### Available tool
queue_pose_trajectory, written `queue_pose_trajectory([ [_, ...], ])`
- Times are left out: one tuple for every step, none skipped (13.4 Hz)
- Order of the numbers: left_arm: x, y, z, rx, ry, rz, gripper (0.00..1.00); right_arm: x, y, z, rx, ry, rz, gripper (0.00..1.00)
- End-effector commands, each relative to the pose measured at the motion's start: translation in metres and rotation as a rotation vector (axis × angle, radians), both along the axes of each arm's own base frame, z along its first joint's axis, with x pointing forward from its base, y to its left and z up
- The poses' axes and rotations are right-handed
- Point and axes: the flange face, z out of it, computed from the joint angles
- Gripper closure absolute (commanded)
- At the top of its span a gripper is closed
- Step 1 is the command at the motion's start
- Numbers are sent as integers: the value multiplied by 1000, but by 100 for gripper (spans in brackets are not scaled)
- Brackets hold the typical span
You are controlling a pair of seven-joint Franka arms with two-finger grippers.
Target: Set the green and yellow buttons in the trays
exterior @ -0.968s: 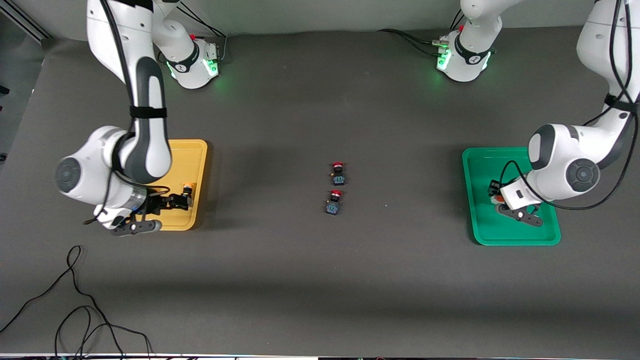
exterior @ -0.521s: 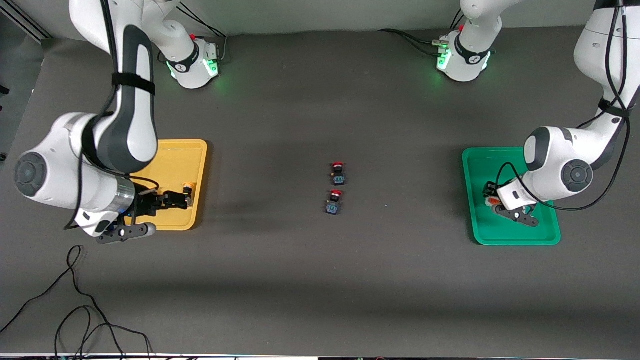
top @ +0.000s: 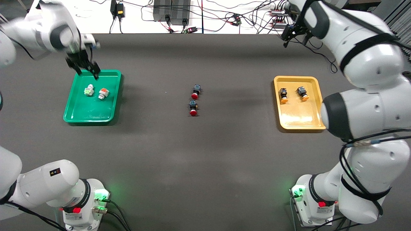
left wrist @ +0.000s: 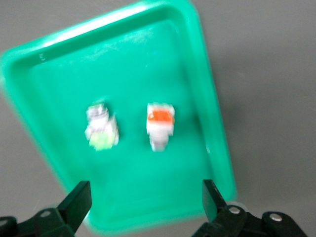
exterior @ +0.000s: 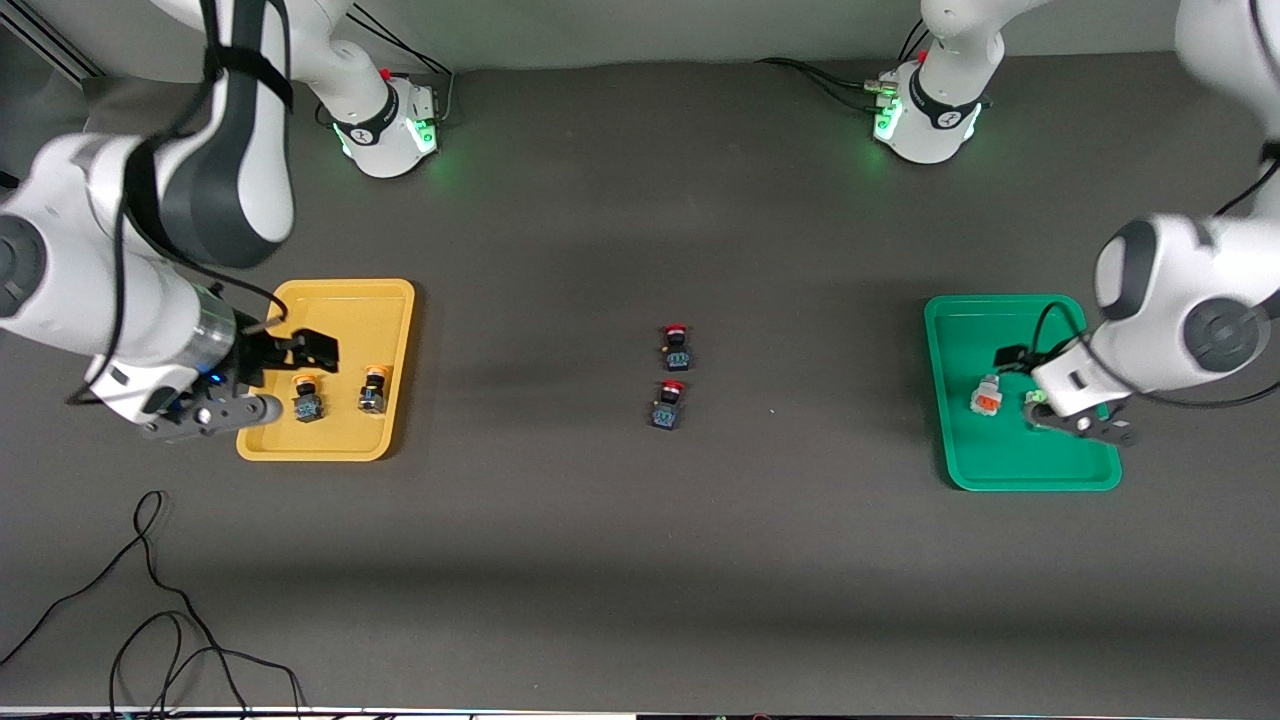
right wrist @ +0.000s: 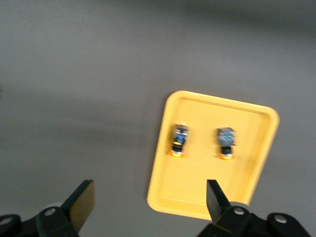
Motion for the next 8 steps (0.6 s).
queue_pose_trajectory([
  [-7,-27,134,22,27,25,0,-12,-33,24,21,11,-14,0],
  [-6,-30,170,14,22,28,0,-13,-48,31,25,9,-7,0],
  [-8,-34,194,10,8,29,0,-15,-58,35,27,7,-7,0],
  [-8,-35,202,8,-2,31,0,-17,-68,41,27,2,-20,0],
  [-9,-33,203,8,2,36,0,-21,-71,45,23,1,-25,0],
  [-10,-36,203,9,7,33,0,-25,-78,49,17,3,-35,0],
  [-13,-37,207,12,4,30,0,-27,-81,52,24,2,-39,0],
  [-12,-44,206,6,2,18,0,-30,-90,54,37,3,-53,0],
])
